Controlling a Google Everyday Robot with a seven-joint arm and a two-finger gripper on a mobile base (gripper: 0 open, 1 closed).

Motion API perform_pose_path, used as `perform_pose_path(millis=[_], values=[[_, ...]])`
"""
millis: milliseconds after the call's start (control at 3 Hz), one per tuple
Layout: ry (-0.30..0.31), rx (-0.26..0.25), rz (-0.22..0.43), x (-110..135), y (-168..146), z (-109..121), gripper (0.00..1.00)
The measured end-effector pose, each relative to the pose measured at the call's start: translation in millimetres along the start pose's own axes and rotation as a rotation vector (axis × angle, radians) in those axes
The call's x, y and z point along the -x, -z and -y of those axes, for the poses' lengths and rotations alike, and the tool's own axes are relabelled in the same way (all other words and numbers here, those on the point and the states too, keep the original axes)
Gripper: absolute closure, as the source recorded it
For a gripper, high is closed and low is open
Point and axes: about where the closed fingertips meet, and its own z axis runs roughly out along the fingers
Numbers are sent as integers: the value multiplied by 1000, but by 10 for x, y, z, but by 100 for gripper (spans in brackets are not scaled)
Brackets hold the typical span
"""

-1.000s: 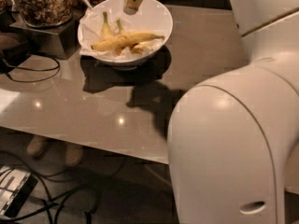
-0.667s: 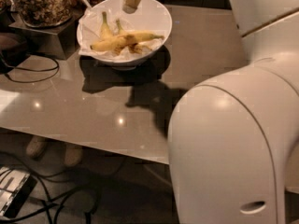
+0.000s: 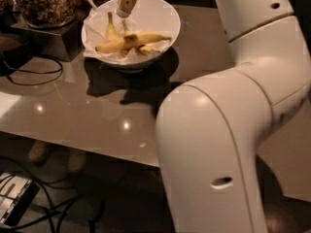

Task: Pick banana from white bowl

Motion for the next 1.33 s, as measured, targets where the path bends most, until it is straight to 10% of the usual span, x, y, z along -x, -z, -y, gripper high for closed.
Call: perform_pose_path(millis=[1000,1333], values=[[-40,50,-34,-74,-496,86,59],[-54,61,-91,-215,-693,116,55]])
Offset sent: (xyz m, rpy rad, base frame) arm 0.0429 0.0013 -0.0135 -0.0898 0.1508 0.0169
